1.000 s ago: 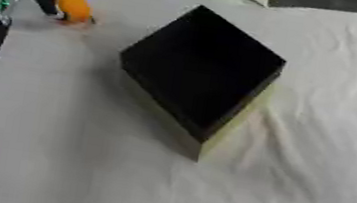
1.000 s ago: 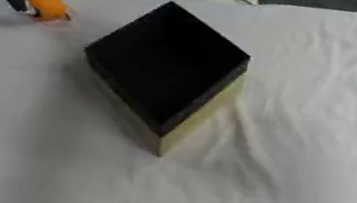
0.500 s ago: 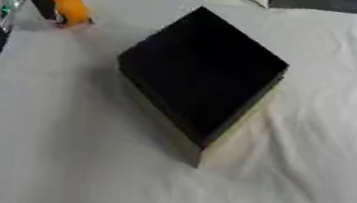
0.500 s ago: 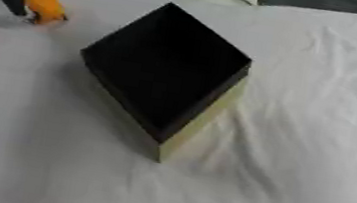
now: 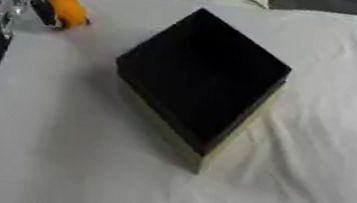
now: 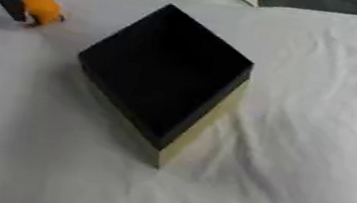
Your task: Pick up objects on the table and place them in the box.
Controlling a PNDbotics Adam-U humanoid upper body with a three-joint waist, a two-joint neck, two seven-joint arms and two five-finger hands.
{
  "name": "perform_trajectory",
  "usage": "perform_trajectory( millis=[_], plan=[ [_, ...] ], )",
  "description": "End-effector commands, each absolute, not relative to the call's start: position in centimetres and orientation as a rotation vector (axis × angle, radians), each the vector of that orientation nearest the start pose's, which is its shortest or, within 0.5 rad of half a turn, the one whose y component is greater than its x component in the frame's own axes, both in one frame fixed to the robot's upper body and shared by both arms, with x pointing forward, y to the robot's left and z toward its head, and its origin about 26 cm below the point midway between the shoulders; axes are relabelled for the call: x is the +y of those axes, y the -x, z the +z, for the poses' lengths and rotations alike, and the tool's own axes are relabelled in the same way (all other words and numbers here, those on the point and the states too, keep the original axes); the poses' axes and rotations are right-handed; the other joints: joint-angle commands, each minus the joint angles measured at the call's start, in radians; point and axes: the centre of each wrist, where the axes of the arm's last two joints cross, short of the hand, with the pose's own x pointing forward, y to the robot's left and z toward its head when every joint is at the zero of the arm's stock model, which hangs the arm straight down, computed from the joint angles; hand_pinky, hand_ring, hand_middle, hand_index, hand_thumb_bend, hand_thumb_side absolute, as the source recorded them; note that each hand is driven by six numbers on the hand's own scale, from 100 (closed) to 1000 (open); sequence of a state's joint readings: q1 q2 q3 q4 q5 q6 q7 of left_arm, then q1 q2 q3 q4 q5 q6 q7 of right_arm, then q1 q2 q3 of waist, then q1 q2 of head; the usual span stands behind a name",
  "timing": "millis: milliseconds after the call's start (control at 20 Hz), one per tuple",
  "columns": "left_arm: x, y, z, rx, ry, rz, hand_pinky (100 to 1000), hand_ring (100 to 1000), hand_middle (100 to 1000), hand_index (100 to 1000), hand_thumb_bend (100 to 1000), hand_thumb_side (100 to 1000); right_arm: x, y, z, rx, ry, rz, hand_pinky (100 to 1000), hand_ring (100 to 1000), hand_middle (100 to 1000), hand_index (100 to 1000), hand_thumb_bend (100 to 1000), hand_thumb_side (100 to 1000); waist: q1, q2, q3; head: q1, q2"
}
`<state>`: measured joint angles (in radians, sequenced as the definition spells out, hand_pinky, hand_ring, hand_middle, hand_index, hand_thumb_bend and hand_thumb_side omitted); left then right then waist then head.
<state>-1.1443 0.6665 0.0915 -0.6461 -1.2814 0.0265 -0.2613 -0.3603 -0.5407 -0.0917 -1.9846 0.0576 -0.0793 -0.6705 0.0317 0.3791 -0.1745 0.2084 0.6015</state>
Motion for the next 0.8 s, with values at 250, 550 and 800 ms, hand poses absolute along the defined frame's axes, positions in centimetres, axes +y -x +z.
perform_trajectory(
  millis=[250,550,800],
  plan=[
    [41.4,-47.3,30.0,-1.057,-1.395,-1.050,457,600,709,706,471,100,-30.7,-29.7,25.4,3.434,-1.026,0.352,769,750,695,851,300,1000,0.002,-0.015,-0.001,-0.002,0.001],
    [41.5,-47.2,30.4,-1.148,-1.313,-1.066,282,518,627,629,439,100,-30.7,-29.7,25.3,3.437,-1.032,0.367,770,749,695,852,297,1000,0.005,-0.024,0.000,-0.004,0.008],
    [41.6,-47.0,30.8,-1.174,-1.341,-1.038,152,418,514,531,486,100,-30.7,-29.7,25.2,3.439,-1.031,0.375,770,749,694,853,296,1000,0.006,-0.035,-0.002,-0.006,0.014]
  ],
)
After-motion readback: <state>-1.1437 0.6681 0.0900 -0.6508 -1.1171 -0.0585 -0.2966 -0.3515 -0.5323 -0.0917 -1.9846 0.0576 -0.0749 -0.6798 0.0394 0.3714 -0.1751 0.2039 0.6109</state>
